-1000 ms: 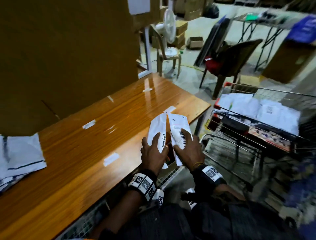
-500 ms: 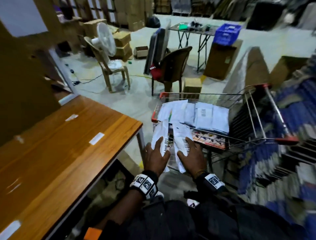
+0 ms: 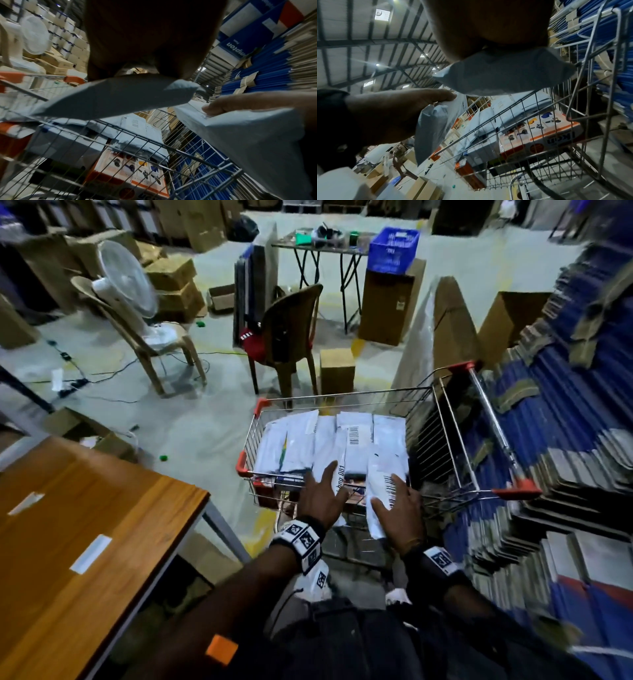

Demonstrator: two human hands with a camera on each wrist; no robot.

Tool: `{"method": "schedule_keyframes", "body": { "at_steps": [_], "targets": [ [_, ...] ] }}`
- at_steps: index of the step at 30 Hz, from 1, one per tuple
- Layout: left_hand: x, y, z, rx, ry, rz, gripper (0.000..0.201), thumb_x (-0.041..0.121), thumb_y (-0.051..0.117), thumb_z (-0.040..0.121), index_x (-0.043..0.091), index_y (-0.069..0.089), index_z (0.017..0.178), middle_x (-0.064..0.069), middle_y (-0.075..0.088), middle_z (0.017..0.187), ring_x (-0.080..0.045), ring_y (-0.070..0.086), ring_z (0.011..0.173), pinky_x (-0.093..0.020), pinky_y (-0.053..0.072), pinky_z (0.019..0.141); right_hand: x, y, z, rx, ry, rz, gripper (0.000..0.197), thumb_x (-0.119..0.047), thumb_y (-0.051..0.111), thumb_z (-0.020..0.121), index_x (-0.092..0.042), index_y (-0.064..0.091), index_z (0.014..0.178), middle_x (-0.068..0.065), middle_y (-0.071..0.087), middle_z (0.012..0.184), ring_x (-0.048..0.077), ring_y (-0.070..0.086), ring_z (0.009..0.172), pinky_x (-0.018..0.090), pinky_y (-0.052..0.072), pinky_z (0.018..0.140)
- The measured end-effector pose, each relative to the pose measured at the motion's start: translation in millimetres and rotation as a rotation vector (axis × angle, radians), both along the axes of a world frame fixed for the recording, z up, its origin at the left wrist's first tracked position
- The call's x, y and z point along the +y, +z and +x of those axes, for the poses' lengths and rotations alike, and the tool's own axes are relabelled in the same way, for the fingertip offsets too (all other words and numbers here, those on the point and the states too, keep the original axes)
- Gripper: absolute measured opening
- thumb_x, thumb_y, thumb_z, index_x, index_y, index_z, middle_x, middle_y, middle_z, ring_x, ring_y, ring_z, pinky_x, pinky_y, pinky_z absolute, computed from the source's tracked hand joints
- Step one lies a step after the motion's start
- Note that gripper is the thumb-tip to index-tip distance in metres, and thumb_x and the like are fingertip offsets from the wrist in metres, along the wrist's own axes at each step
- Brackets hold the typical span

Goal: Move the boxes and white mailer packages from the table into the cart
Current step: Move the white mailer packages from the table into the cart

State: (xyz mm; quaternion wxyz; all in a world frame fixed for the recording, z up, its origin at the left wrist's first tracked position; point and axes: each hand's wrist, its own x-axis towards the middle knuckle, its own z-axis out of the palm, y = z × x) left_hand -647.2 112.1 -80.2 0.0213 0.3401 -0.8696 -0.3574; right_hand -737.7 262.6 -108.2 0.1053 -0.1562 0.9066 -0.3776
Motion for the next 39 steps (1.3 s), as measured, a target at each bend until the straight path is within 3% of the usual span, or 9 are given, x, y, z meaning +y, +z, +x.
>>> {"method": "schedule_keyframes", "body": {
  "at_steps": [7,11,15,19,22,24,28,32,39],
  "targets": [
    [-25.9,-9.7,-107.2,-0.132,-0.068,-0.091,0.063,0.046,0.043,0.096,0.043,0.014,0.152,-0.021,0.015,0.154,-0.047,0.043,0.126,-0.047,0.035,0.103,-32.1,-9.5,-97.3,0.021,-0.052,0.096,0.072,-0.032,0.068,0.082,-0.026,0.037,0.147,0.021,0.039,0.139,0.04,0.043,0.125,0.047,0.039,0.104],
    [-42.5,-33.7,-172.4,-0.167,-0.081,-0.074,0.062,0.043,0.043,0.097,0.047,0.014,0.151,-0.019,0.004,0.159,-0.05,0.032,0.133,-0.053,0.034,0.104,-55.2,-23.4,-162.6,0.005,-0.035,0.223,0.072,-0.034,0.065,0.085,-0.024,0.033,0.149,0.023,0.037,0.14,0.041,0.041,0.125,0.043,0.037,0.104],
    [-54.3,-59.4,-230.8,-0.218,-0.094,-0.126,0.061,0.042,0.041,0.097,0.047,0.012,0.151,-0.021,0.0,0.16,-0.046,0.036,0.132,-0.049,0.036,0.105,-77.2,-48.5,-212.4,-0.027,-0.006,0.313,0.073,-0.037,0.06,0.087,-0.026,0.026,0.151,0.024,0.03,0.143,0.042,0.04,0.126,0.044,0.037,0.105],
    [-59.2,-84.1,-273.4,-0.284,-0.099,-0.13,0.059,0.046,0.038,0.099,0.05,0.011,0.151,-0.018,-0.005,0.161,-0.044,0.039,0.128,-0.047,0.042,0.095,-93.9,-79.9,-249.4,-0.053,0.027,0.335,0.073,-0.039,0.058,0.087,-0.028,0.026,0.151,0.023,0.027,0.146,0.042,0.04,0.127,0.046,0.039,0.102],
    [-64.0,-103.5,-291.6,-0.296,-0.131,-0.076,0.059,0.054,0.034,0.098,0.048,0.009,0.151,-0.016,-0.015,0.161,-0.046,0.033,0.133,-0.05,0.044,0.094,-103.8,-90.9,-266.6,-0.068,0.053,0.37,0.074,-0.051,0.049,0.089,-0.027,0.021,0.154,0.028,0.016,0.153,0.044,0.034,0.134,0.043,0.032,0.107],
    [-67.7,-113.7,-299.0,-0.323,-0.197,-0.041,0.064,0.058,0.029,0.097,0.044,0.002,0.153,-0.016,-0.022,0.159,-0.048,0.022,0.14,-0.052,0.042,0.098,-107.4,-102.1,-276.0,-0.126,0.104,0.386,0.078,-0.047,0.052,0.094,-0.025,0.009,0.155,0.027,-0.002,0.158,0.042,0.024,0.142,0.04,0.026,0.111],
    [-75.5,-122.7,-292.9,-0.414,-0.339,-0.067,0.078,0.056,0.045,0.095,0.039,-0.004,0.153,-0.012,-0.027,0.158,-0.046,-0.006,0.147,-0.056,0.031,0.107,-105.0,-125.4,-283.1,-0.167,0.281,0.432,0.089,-0.038,0.058,0.093,-0.017,-0.003,0.154,0.017,-0.027,0.154,0.04,-0.003,0.148,0.041,0.015,0.118],
    [-90.2,-134.4,-302.5,-0.55,-0.395,-0.087,0.096,0.063,0.058,0.085,0.043,-0.008,0.152,-0.006,-0.03,0.158,-0.041,-0.016,0.146,-0.067,0.016,0.11,-100.4,-134.9,-295.0,-0.203,0.343,0.549,0.089,-0.033,0.055,0.094,-0.014,-0.008,0.153,0.023,-0.024,0.156,0.039,-0.008,0.148,0.037,0.008,0.119],
    [-98.2,-137.2,-309.8,-0.58,-0.394,-0.013,0.096,0.059,0.061,0.085,0.046,-0.008,0.151,-0.004,-0.031,0.158,-0.04,-0.016,0.147,-0.07,0.019,0.109,-101.7,-125.8,-303.2,-0.264,0.344,0.583,0.087,-0.036,0.056,0.094,-0.024,-0.005,0.155,0.019,-0.025,0.157,0.038,-0.009,0.148,0.039,0.008,0.119]
  ]
}}
